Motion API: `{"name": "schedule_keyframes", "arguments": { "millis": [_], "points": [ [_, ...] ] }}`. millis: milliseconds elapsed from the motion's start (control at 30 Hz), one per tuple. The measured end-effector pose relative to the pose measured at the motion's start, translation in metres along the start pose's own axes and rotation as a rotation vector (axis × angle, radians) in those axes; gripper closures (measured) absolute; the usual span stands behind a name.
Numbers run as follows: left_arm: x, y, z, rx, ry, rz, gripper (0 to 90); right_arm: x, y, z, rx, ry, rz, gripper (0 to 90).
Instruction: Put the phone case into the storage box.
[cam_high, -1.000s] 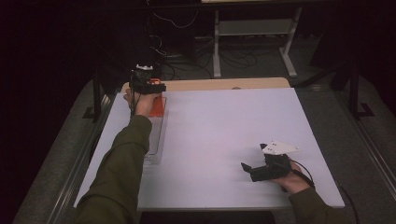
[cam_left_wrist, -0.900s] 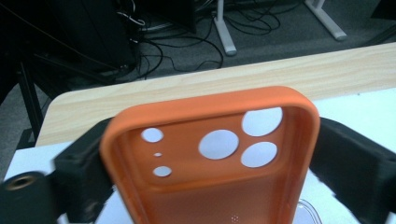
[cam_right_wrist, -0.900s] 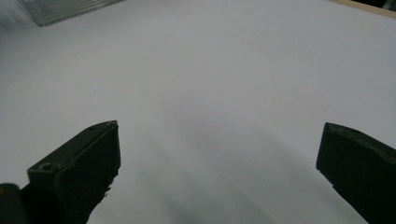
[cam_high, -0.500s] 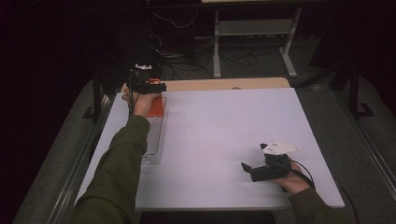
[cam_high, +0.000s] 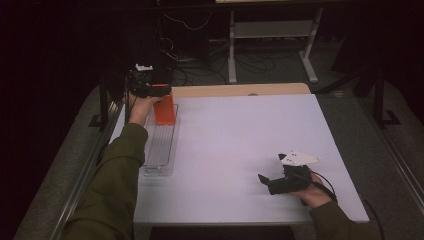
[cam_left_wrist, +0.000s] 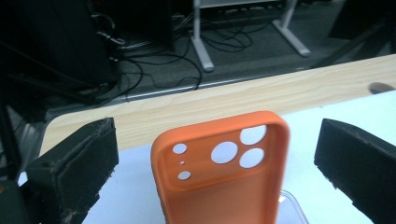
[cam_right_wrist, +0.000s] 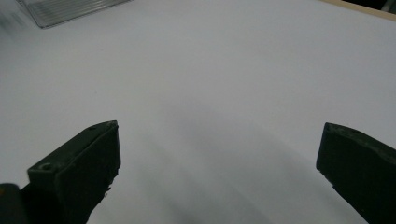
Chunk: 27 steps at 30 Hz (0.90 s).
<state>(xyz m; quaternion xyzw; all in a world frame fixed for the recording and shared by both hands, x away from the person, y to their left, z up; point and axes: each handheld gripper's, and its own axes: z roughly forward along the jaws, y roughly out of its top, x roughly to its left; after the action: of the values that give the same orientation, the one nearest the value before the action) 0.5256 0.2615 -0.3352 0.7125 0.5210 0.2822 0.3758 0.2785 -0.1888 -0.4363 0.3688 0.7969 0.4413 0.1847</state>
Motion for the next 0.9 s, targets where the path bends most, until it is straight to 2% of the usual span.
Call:
{"name": "schedule_keyframes", "arguments": {
  "millis": [200, 500, 767, 900],
  "points": [
    [0.0, 0.002, -0.014, -0.008, -0.082, 0.013, 0.0, 0.0, 0.0, 0.0, 0.0, 0.002, -0.003, 0.0],
    [-0.003, 0.0, -0.034, -0.017, -0.195, 0.068, 0.0, 0.0, 0.0, 0.001, 0.002, 0.002, -0.01, 0.0],
    [-0.006, -0.011, -0.052, -0.032, -0.304, 0.079, 0.0, 0.0, 0.0, 0.001, 0.004, 0.005, -0.011, 0.0],
    [-0.01, -0.018, -0.062, -0.035, -0.347, 0.108, 0.0, 0.0, 0.001, 0.0, 0.005, 0.007, -0.007, 0.0]
  ]
}}
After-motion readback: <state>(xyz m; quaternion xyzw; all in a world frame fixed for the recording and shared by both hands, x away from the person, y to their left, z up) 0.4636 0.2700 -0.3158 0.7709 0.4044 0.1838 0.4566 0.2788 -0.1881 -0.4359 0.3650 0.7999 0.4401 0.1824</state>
